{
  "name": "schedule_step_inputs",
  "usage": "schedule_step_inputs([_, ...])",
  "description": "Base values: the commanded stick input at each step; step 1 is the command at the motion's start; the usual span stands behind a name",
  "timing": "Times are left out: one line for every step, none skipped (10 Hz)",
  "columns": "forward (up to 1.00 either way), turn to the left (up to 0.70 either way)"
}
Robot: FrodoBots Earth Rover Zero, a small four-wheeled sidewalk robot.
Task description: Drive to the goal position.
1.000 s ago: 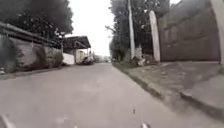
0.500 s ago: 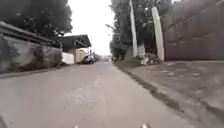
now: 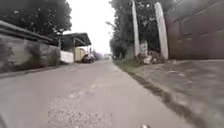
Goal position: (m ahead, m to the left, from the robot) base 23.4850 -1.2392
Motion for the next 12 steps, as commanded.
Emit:
schedule_step_inputs([1.00,-0.06])
schedule_step_inputs([1.00,-0.06])
schedule_step_inputs([1.00,-0.06])
schedule_step_inputs([1.00,-0.06])
schedule_step_inputs([1.00,-0.06])
schedule_step_inputs([1.00,-0.06])
schedule_step_inputs([1.00,-0.06])
schedule_step_inputs([1.00,-0.06])
schedule_step_inputs([1.00,-0.05])
schedule_step_inputs([1.00,-0.04])
schedule_step_inputs([1.00,-0.03])
schedule_step_inputs([1.00,-0.03])
